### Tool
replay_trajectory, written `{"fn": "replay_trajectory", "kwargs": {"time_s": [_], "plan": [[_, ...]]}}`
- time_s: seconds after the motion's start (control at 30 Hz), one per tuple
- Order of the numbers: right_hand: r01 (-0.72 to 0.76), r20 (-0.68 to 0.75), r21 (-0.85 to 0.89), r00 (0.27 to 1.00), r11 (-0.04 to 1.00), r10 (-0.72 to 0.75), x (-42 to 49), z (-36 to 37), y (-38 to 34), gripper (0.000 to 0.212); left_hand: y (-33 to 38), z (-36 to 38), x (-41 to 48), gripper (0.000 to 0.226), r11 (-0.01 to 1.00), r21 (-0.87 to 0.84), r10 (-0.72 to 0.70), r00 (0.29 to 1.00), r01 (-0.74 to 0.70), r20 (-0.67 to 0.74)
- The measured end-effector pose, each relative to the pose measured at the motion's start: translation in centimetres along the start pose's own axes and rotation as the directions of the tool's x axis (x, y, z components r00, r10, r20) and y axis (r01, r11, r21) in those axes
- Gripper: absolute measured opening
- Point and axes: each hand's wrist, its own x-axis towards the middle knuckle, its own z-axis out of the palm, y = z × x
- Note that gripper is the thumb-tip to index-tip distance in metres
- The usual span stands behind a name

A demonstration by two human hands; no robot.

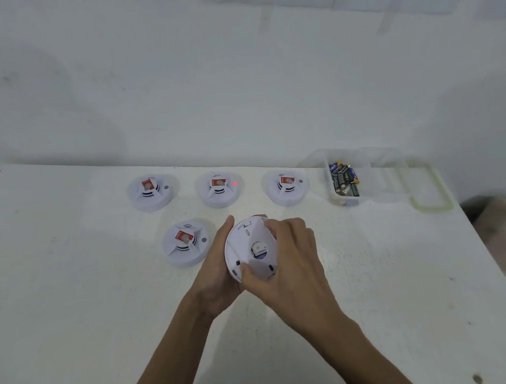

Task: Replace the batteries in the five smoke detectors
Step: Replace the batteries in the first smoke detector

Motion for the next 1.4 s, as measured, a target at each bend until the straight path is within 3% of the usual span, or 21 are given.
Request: {"fn": "replay_trajectory", "kwargs": {"time_s": [0.07,0.27,0.53,0.77,0.93,1.0,1.07,1.13,1.17,1.23,1.27,1.3,1.4], "plan": [[-0.007,-0.023,-0.034,1.000,0.999,0.006,0.0,-0.1,-0.3,0.075,0.1,-0.2,0.1,0.053,1.000,-0.002,-0.008,1.000,0.008,-0.009],[-0.090,0.124,-0.022,0.988,0.996,0.092,0.6,-0.4,-0.8,0.075,0.3,-0.1,0.2,0.063,1.000,-0.017,-0.004,1.000,0.004,-0.010],[-0.184,0.164,0.061,0.971,0.981,0.172,0.8,-0.3,-1.0,0.080,0.5,0.0,0.2,0.065,0.998,-0.055,0.031,1.000,-0.031,-0.003],[-0.043,-0.007,0.180,0.999,0.983,0.045,0.1,-1.0,0.7,0.071,0.4,-1.2,0.5,0.057,0.994,-0.100,0.035,0.999,-0.035,0.002],[-0.057,-0.066,0.332,0.994,0.941,0.083,-0.3,-1.8,3.2,0.065,0.8,-2.7,0.5,0.052,0.985,-0.172,0.025,0.997,-0.012,0.072],[-0.186,0.029,0.505,0.980,0.843,0.199,-0.4,-2.1,4.2,0.043,1.0,-3.3,0.7,0.062,0.986,-0.167,0.012,0.993,0.007,0.116],[-0.373,0.184,0.729,0.914,0.574,0.361,-0.4,-2.0,5.2,0.023,1.1,-3.7,0.8,0.081,0.984,-0.175,-0.018,0.988,0.045,0.151],[-0.487,0.372,0.848,0.828,0.210,0.420,-0.5,-1.5,6.2,0.028,1.2,-4.0,1.0,0.082,0.981,-0.186,-0.017,0.985,0.049,0.170],[-0.523,0.448,0.847,0.798,0.093,0.403,-0.5,-1.4,6.8,0.031,1.2,-4.1,1.1,0.082,0.981,-0.187,-0.011,0.985,0.044,0.173],[-0.545,0.509,0.838,0.765,-0.026,0.395,-0.8,-0.8,7.6,0.031,1.3,-4.2,1.2,0.082,0.980,-0.193,-0.008,0.984,0.042,0.178],[-0.538,0.499,0.842,0.754,-0.035,0.428,-1.0,-0.1,8.2,0.027,1.3,-4.3,1.2,0.082,0.980,-0.193,-0.009,0.983,0.045,0.184],[-0.538,0.462,0.843,0.743,0.021,0.485,-1.2,0.7,8.9,0.023,1.3,-4.3,1.2,0.080,0.980,-0.192,-0.008,0.982,0.045,0.189],[-0.610,0.338,0.697,0.743,0.376,0.578,-1.8,2.7,10.5,0.017,1.1,-4.3,1.2,0.069,0.981,-0.191,0.000,0.979,0.040,0.204]]}}
